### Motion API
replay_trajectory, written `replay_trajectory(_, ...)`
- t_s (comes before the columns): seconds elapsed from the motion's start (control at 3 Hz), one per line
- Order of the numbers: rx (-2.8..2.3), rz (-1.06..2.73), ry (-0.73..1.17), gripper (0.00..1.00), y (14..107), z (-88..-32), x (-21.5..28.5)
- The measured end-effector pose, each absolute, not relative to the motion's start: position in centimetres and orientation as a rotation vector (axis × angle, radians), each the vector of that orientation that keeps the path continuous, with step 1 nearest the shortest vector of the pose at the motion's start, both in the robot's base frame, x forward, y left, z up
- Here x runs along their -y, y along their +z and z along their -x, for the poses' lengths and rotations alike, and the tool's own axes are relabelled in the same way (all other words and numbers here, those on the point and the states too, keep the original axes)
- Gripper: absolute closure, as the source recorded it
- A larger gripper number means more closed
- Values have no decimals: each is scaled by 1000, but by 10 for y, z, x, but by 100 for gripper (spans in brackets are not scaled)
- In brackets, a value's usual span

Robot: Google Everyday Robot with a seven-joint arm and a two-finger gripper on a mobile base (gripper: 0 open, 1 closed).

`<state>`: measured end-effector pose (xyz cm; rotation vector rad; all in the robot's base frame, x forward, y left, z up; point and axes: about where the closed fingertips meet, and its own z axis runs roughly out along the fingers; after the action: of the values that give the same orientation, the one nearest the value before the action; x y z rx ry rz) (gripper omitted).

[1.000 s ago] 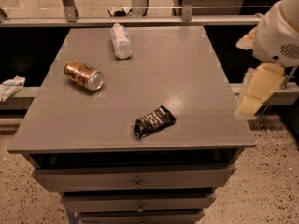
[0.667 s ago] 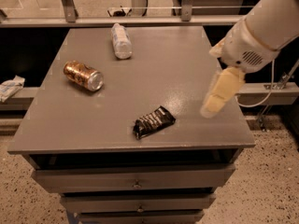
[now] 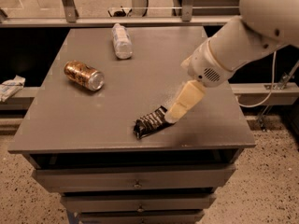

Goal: Pick rxbar chocolate

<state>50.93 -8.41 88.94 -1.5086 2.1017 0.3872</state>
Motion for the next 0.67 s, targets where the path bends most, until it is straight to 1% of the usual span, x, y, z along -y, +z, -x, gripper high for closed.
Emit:
replay_trajectory(0.33, -2123, 1422, 448, 0, 862, -514, 68)
replay_trajectory(0.67, -2150, 1359, 468, 0, 844, -515, 68)
